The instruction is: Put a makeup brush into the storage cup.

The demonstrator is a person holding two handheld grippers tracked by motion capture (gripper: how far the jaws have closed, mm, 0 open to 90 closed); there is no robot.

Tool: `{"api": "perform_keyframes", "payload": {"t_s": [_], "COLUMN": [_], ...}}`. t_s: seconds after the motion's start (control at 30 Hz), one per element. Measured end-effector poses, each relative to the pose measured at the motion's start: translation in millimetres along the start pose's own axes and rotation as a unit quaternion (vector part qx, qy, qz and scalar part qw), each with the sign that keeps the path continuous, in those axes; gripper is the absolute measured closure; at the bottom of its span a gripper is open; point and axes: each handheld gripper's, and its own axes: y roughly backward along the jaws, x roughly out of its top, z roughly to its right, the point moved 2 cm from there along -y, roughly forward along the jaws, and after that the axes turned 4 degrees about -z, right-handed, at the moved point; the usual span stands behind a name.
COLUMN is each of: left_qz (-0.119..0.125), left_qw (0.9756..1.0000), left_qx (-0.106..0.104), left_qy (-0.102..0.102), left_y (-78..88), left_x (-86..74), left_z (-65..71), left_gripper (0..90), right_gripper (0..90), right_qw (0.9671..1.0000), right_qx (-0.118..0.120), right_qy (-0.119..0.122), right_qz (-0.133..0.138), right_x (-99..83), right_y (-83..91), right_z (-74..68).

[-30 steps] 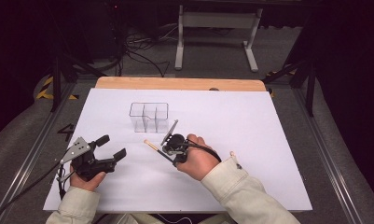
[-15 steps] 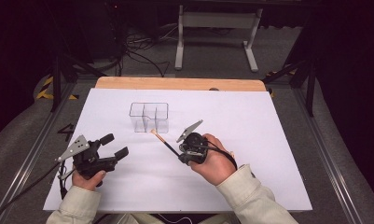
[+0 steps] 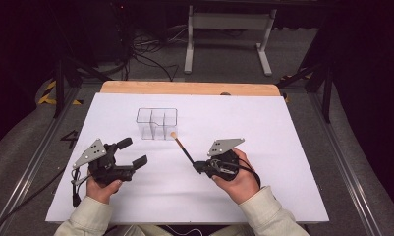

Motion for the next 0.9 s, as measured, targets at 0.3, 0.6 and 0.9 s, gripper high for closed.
{"api": "perform_keyframes", "payload": {"t_s": [0.3, 0.6, 0.9], "left_qz": [0.012, 0.027, 0.037], "left_qw": [0.9999, 0.999, 0.997], "left_qx": [-0.005, -0.033, -0.064], "left_qy": [-0.007, -0.015, -0.021], "left_y": [-3.3, -16.7, -33.3], "left_x": [6.3, 18.9, 29.4], "left_z": [4.2, 16.3, 31.2], "left_gripper": [6.2, 8.0, 10.3], "right_gripper": [85.9, 85.9, 85.8], "right_qw": [0.9958, 0.99, 0.9858], "right_qx": [0.019, 0.039, 0.039], "right_qy": [0.031, 0.038, 0.053], "right_qz": [0.084, 0.13, 0.155], "right_x": [-4.9, -10.3, -15.3], "right_y": [9.8, 9.9, 3.2], "right_z": [-1.1, 0.5, 0.3]}}
